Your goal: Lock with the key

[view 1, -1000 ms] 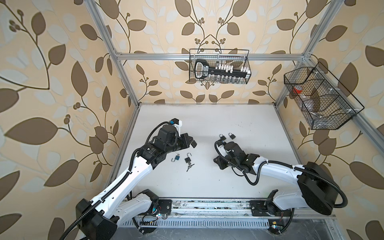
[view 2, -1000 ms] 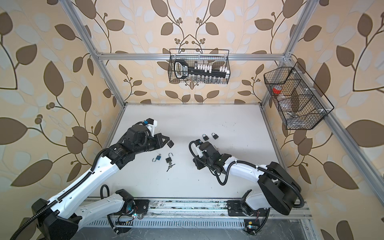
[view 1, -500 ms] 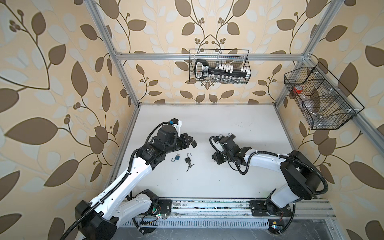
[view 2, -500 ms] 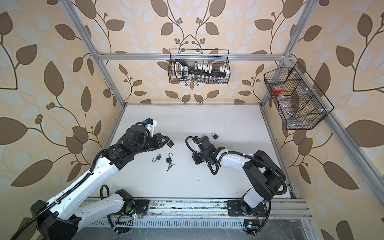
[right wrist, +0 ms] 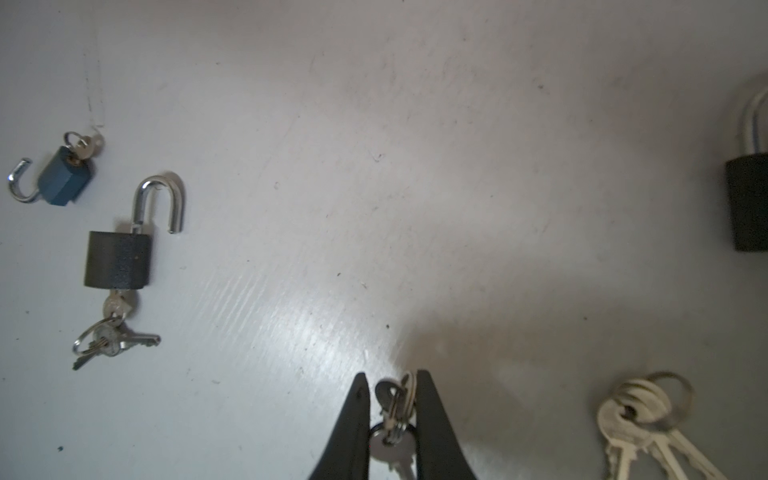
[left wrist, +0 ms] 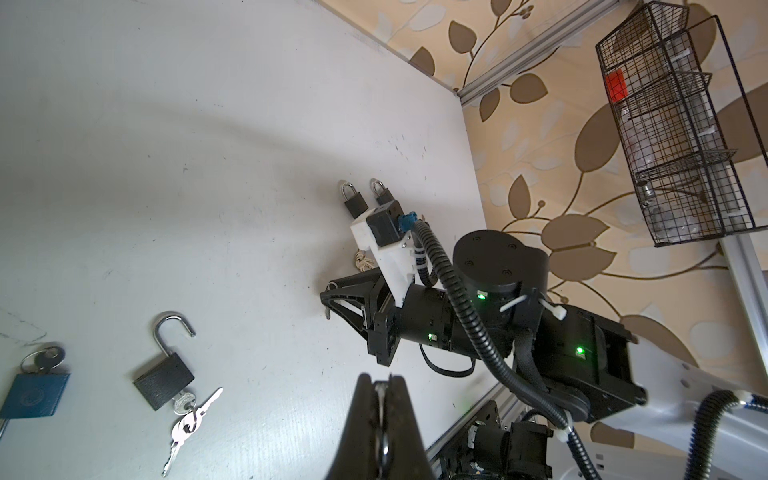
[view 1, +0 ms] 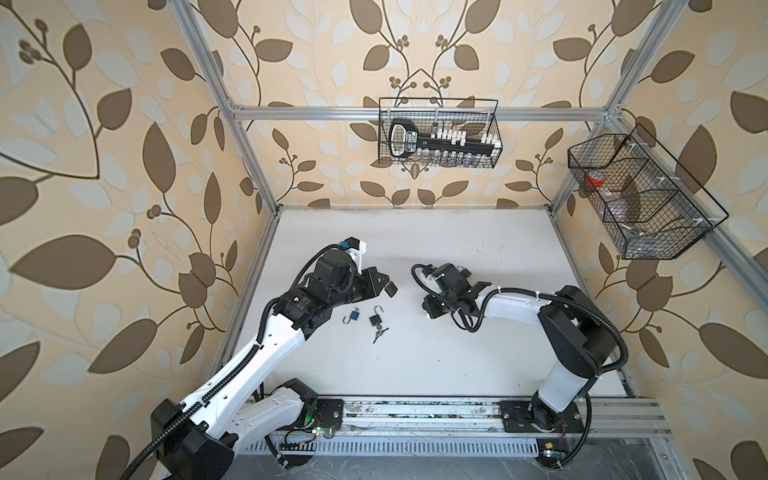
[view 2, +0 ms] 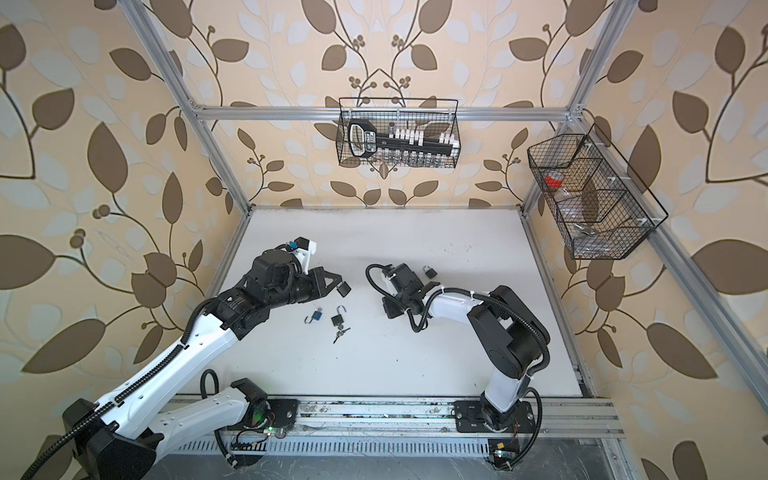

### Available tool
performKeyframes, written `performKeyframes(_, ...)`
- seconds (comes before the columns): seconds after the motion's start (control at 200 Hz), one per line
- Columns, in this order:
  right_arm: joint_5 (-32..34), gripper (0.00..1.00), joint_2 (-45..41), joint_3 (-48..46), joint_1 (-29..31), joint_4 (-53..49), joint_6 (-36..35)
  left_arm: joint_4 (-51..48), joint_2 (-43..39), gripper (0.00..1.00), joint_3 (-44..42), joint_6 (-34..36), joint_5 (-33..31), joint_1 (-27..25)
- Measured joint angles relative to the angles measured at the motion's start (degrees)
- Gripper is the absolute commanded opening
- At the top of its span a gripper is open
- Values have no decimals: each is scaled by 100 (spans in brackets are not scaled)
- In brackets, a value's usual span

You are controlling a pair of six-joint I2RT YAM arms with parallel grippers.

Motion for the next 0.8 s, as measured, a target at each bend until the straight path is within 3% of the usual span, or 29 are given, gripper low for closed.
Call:
performKeyframes(0.475,116,0,129,114,-179,-76,9,-7,33,0,0,0,-7,0)
performKeyframes(0.59,111,9,170,164,-197,-83,9,-9,31,0,0,0,-7,0)
performKeyframes(0.8,111,16,214,210,-210,-90,9,-11,24,0,0,-2,-31,0)
